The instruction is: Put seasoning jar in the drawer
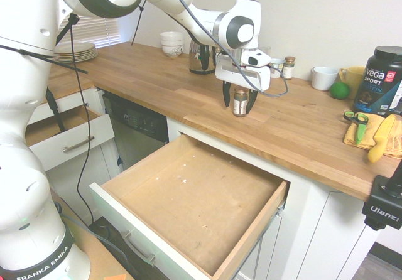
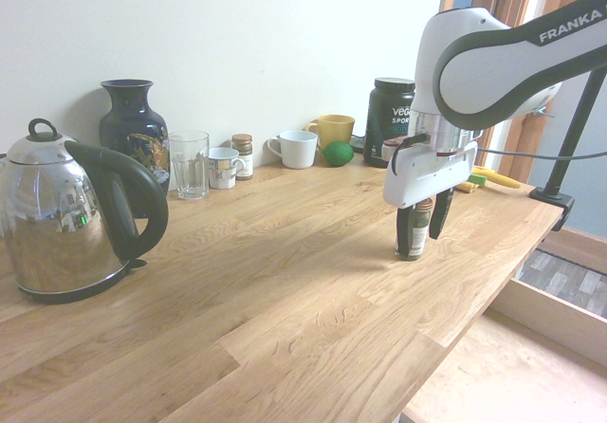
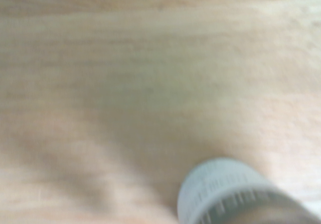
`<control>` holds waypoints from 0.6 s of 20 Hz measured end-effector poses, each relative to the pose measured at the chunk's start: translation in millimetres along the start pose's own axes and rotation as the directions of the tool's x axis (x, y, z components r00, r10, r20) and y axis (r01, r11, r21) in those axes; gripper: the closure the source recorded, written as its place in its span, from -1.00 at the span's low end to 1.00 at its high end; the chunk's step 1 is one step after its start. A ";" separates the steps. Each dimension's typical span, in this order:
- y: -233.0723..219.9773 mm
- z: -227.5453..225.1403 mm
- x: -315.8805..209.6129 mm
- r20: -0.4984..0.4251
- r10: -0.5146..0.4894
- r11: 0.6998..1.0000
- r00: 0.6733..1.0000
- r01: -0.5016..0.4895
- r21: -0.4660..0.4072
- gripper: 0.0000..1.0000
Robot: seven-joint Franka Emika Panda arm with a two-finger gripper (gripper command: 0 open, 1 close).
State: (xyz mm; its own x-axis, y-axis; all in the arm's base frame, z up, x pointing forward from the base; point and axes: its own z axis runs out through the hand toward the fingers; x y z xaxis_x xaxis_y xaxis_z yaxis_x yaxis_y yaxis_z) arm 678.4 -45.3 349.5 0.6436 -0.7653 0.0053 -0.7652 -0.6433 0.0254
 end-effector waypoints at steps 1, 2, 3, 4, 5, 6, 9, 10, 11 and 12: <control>-1.4 1.7 1.5 0.001 0.000 1.000 1.000 0.000 -0.002 1.00; -2.4 1.8 3.3 0.000 0.001 1.000 1.000 -0.001 -0.004 1.00; -2.8 1.5 5.1 0.001 0.003 1.000 1.000 -0.003 -0.006 1.00; -3.0 0.9 6.7 0.002 0.005 1.000 1.000 -0.005 -0.007 1.00; -3.0 0.1 7.7 0.002 0.006 1.000 1.000 -0.006 -0.008 1.00; -2.5 -0.1 8.1 0.003 0.007 1.000 1.000 -0.007 -0.010 1.00; -0.9 0.3 8.8 0.007 0.010 1.000 1.000 -0.010 -0.016 1.00; -0.5 0.6 9.2 0.007 0.010 1.000 1.000 -0.010 -0.017 1.00; -0.2 0.8 9.4 0.007 0.011 1.000 1.000 -0.011 -0.017 1.00; -0.1 0.8 9.4 0.007 0.011 1.000 1.000 -0.011 -0.018 1.00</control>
State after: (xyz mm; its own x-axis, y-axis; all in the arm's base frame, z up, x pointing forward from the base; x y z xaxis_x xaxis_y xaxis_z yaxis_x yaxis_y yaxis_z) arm 684.5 -52.5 348.7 0.6350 -0.7725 -0.0019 -0.7717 -0.6345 0.0431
